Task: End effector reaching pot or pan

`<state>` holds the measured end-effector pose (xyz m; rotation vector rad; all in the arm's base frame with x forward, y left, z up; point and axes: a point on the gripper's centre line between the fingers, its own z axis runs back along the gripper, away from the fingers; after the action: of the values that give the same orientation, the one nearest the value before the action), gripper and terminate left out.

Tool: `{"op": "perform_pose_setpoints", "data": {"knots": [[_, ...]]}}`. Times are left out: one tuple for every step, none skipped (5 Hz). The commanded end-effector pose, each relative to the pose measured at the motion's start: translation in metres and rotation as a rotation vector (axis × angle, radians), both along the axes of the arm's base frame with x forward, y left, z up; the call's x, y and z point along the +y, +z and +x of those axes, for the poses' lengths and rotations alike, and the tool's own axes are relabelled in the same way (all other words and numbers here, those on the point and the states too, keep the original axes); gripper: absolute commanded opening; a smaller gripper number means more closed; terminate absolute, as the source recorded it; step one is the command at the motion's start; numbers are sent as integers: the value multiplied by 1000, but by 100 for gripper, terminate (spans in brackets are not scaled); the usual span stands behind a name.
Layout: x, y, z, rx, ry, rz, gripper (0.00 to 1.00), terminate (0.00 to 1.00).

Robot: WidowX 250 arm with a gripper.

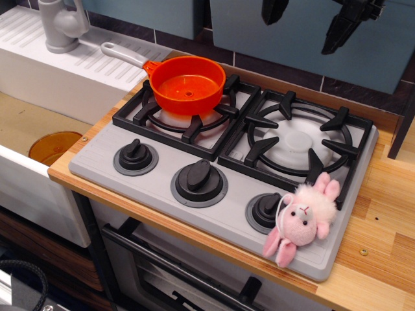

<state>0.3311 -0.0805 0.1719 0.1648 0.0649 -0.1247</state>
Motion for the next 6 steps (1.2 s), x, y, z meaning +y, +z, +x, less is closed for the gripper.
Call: {"op": "perform_pose_setpoints", "data": {"knots": [[0, 0, 0, 0, 0, 0, 100, 0], [24, -7, 34, -63, -51, -23, 100, 0], [49, -11, 64, -99, -84, 0, 100, 0], [71, -14, 77, -117, -98, 16, 100, 0], [88, -25, 71, -113, -65, 35, 100, 0], [89, -47, 47, -113, -3, 29, 100, 0]]}}
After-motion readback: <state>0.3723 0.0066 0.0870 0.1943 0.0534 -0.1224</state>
